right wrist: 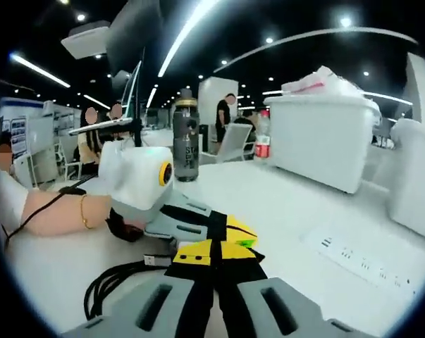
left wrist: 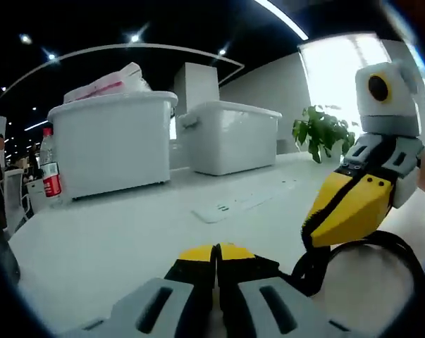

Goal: Coil the Type-C to USB data cable on the desktop and secure it with Velcro straps.

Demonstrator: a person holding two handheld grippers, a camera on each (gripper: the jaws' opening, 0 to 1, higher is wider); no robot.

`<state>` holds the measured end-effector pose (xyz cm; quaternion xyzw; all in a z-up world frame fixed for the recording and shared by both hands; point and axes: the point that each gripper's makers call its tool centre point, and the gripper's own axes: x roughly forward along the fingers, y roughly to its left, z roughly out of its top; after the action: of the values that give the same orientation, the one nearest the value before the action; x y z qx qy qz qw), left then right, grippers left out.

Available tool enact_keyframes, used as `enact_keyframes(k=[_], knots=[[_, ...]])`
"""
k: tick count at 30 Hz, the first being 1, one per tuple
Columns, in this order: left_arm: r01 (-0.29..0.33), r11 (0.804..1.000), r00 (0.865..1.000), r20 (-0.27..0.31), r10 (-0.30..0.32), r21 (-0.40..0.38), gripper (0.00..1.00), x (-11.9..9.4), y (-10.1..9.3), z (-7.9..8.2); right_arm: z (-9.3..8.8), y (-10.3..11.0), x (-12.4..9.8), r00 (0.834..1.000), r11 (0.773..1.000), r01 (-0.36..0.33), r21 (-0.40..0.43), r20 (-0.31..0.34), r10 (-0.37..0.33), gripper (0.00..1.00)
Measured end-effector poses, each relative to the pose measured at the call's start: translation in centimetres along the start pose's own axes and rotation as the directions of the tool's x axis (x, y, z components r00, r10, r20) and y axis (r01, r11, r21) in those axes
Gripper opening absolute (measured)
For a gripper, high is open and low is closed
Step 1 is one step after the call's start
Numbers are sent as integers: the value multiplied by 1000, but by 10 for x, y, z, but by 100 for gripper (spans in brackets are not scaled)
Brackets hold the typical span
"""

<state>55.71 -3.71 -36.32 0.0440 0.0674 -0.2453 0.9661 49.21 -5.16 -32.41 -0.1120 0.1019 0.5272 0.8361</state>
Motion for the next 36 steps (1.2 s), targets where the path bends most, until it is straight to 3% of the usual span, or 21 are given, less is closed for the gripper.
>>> enact_keyframes(k=[3,6,12,17,21,23,29,36], knots=[[5,997,997,-75,0,71,3,2,-3,-15,9,4,0,1000,1000,-15,1,22,15,1],[16,999,998,-59,-13,49,3,4,-8,-12,2,-3,10,1000,999,12,-50,-1,-12,1],[18,999,998,-56,-15,50,3,0,-11,-14,-25,-26,22,998,999,44,28,-52,-42,1],[18,999,998,-54,-15,50,3,-2,-12,-14,-37,-33,31,995,999,46,14,-93,-45,1],[16,999,998,-53,-14,47,3,-3,-11,-14,-39,-34,35,993,1000,29,5,-119,-28,1],[16,999,998,-54,-14,47,3,-4,-11,-15,-40,-30,36,989,999,-19,-28,-145,15,1],[12,999,998,-55,-9,43,3,-4,-9,-15,-50,-38,48,962,995,-82,-63,-266,62,4],[7,999,999,-54,-5,45,3,-4,-6,-15,-46,-46,52,965,979,-100,-179,-256,52,12]])
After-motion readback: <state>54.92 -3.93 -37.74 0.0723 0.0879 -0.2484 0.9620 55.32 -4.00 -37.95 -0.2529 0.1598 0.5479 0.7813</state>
